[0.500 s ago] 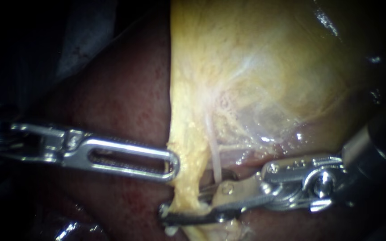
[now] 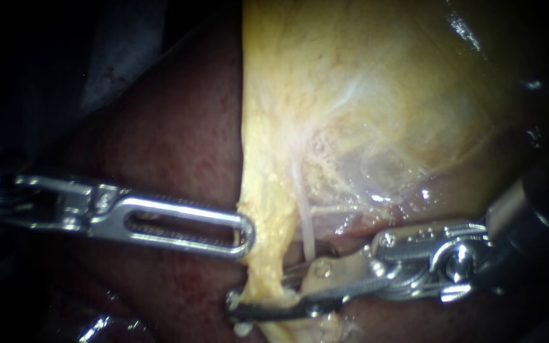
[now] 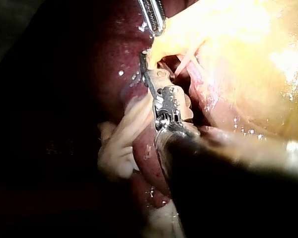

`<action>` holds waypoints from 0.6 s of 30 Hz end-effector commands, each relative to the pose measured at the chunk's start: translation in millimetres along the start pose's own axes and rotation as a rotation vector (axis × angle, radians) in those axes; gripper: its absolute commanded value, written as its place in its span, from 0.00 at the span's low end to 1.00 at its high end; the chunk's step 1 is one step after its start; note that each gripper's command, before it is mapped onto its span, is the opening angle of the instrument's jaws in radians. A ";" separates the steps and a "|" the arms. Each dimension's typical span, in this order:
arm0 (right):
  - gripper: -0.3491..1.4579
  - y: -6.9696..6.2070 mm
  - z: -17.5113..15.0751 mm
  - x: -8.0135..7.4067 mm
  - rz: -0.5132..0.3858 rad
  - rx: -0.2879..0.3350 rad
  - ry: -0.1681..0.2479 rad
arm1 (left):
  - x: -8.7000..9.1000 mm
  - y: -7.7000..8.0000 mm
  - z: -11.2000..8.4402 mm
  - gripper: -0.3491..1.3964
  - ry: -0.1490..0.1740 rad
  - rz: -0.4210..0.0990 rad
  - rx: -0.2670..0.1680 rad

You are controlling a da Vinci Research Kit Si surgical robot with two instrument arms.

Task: Going back second clip left tube

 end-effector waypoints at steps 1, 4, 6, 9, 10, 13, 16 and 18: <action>0.35 0.1 0.2 0.1 0.000 -0.010 0.007 | 0.0 0.0 0.0 0.00 0.000 0.000 0.001; 0.44 0.3 0.5 0.4 -0.023 -0.024 0.016 | 0.0 0.0 0.0 0.00 0.000 0.000 0.001; 0.45 0.3 0.5 0.4 -0.022 -0.025 0.016 | 0.0 0.0 0.0 0.00 0.000 0.000 0.001; 0.46 0.3 0.5 0.4 -0.034 -0.024 0.016 | 0.0 0.0 0.0 0.00 0.000 0.000 0.001; 0.46 0.3 0.5 0.4 -0.034 -0.024 0.016 | 0.0 0.0 0.0 0.00 0.000 0.000 0.001; 0.46 0.3 0.4 0.4 -0.040 -0.024 0.015 | 0.0 0.0 0.0 0.00 0.000 0.000 0.001; 0.46 0.2 0.1 0.5 -0.038 -0.025 0.017 | 0.0 0.0 0.0 0.00 0.000 0.000 0.001; 0.46 0.0 -0.5 0.6 -0.037 -0.025 0.019 | 0.0 0.0 0.0 0.00 0.000 0.000 0.001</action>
